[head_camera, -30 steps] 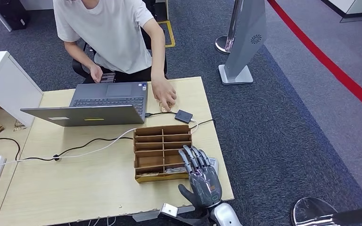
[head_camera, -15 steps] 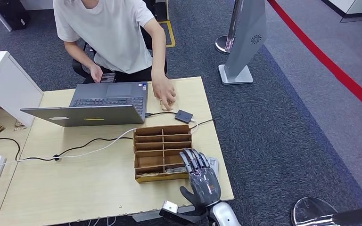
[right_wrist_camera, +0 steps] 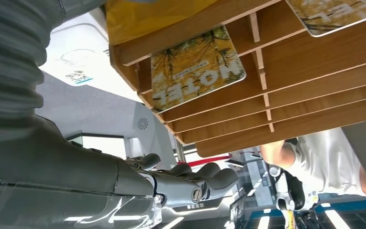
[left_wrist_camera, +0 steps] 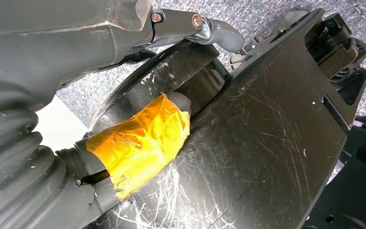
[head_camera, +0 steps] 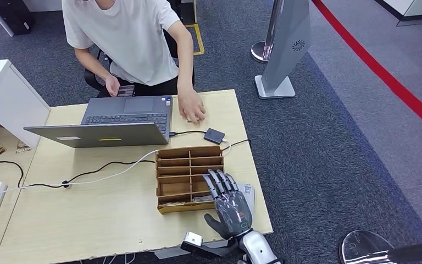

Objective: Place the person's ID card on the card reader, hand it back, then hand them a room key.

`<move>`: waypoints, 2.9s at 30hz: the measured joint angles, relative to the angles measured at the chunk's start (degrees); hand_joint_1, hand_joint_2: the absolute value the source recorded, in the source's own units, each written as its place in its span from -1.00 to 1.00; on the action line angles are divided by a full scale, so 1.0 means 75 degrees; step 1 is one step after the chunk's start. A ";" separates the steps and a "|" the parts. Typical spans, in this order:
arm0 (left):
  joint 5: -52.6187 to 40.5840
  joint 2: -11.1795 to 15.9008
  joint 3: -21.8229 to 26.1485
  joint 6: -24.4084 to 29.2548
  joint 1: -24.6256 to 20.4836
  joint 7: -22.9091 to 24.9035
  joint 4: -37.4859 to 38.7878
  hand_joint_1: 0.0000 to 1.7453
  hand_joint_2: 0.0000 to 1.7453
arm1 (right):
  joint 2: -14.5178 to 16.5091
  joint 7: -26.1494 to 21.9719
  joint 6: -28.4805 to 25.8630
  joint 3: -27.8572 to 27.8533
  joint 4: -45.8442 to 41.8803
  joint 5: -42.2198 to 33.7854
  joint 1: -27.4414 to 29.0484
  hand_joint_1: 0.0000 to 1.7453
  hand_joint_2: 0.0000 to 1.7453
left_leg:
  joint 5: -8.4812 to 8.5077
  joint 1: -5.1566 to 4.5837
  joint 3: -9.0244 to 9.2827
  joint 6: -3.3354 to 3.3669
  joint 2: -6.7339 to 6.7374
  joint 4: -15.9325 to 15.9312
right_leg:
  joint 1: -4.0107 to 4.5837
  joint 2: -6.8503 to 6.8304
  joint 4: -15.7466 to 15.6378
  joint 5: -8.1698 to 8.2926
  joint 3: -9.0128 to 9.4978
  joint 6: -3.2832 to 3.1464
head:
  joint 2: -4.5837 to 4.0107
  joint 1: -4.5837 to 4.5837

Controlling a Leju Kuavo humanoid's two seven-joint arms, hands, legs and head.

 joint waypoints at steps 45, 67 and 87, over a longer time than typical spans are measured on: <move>-0.0106 0.0001 -0.0024 0.0039 0.0018 -0.0276 0.0000 -1.00 1.00 | 0.0001 -0.0558 0.0000 0.0277 0.0580 -0.0895 -0.0328 1.00 1.00 | 0.0000 0.0000 -0.0002 0.0000 0.0000 0.0000 | 0.0000 0.0000 0.0000 0.0000 -0.0005 0.0000 | 0.0000 0.0000; -0.0756 0.0109 -0.0029 -0.0141 0.0010 -0.0176 0.0000 -1.00 1.00 | -0.1605 0.1881 0.0093 0.1602 -0.1075 -0.2041 -0.1844 1.00 1.00 | 0.0007 0.0001 0.0002 0.0005 0.0047 0.0012 | 0.0001 0.0039 0.0001 0.0022 -0.0006 0.0007 | 0.0000 0.0002; -0.1581 0.0194 -0.0055 -0.0435 -0.0081 -0.0167 -0.0003 -1.00 1.00 | -0.2538 0.3016 0.0667 0.2281 0.1626 -0.1647 -0.5890 0.50 1.00 | 0.0016 0.0011 -0.0006 0.0004 0.0054 0.0015 | 0.0013 0.0042 0.0008 0.0033 -0.0015 0.0002 | 0.0000 0.0003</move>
